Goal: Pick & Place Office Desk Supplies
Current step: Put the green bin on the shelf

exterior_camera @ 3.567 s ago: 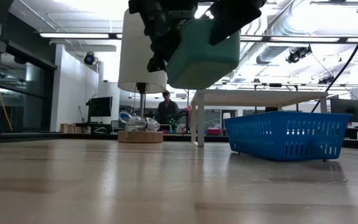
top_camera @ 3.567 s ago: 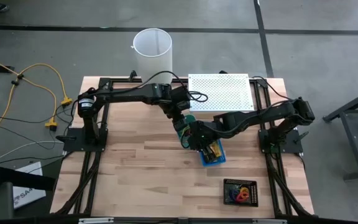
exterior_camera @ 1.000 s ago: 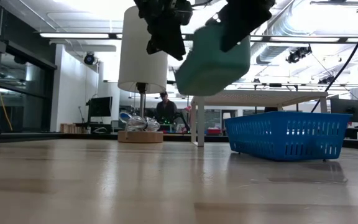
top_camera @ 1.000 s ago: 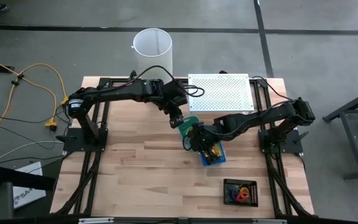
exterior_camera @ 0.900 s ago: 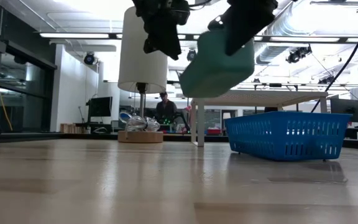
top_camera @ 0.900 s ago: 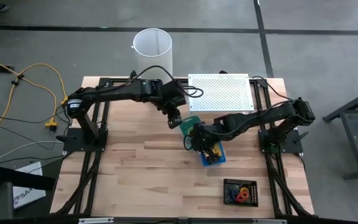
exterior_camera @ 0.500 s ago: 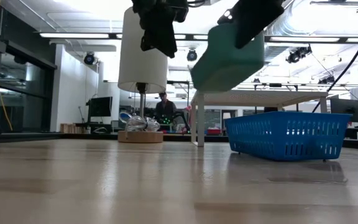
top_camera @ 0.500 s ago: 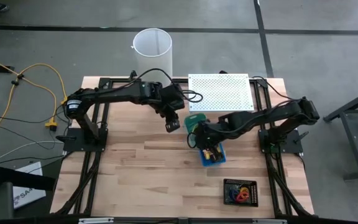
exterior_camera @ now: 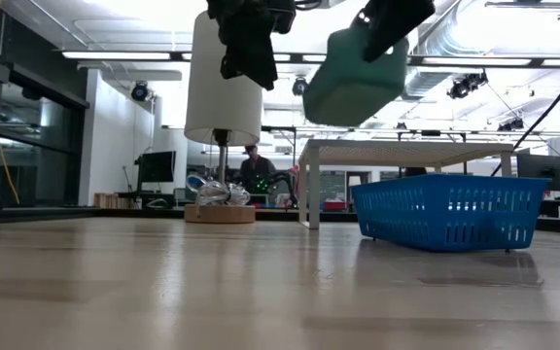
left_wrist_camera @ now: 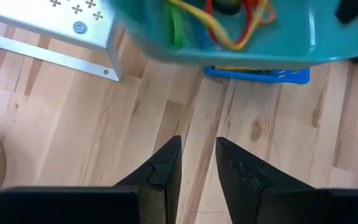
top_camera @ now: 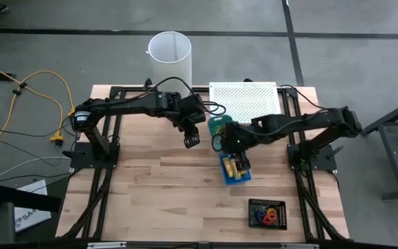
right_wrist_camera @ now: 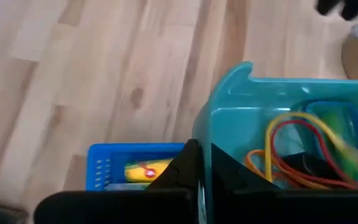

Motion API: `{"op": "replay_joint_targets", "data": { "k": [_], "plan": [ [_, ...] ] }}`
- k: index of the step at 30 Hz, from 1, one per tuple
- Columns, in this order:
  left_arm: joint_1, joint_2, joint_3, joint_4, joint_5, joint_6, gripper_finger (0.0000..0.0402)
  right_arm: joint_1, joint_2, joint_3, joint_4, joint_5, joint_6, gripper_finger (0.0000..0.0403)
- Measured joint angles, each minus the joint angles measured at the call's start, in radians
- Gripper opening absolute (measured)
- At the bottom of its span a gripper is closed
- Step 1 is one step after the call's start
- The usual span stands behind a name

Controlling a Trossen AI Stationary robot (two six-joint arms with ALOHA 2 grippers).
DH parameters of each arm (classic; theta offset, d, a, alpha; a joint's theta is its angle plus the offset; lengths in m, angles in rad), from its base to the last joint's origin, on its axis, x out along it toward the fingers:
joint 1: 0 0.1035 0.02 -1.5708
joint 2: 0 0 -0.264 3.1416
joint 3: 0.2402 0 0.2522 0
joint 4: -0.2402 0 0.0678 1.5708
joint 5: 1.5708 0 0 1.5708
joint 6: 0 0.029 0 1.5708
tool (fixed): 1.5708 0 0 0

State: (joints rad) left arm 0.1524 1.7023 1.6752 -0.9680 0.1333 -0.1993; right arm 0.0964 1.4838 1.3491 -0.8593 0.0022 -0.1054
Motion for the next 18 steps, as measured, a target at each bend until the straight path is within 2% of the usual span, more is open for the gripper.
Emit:
{"op": "replay_joint_targets", "data": {
  "k": [18],
  "plan": [
    [0.04, -0.015, 0.0, -0.002, 0.002, 0.035, 0.0095, -0.155, 0.001, 0.0, -0.02, -0.004, -0.077, 0.0003]
  ]
}}
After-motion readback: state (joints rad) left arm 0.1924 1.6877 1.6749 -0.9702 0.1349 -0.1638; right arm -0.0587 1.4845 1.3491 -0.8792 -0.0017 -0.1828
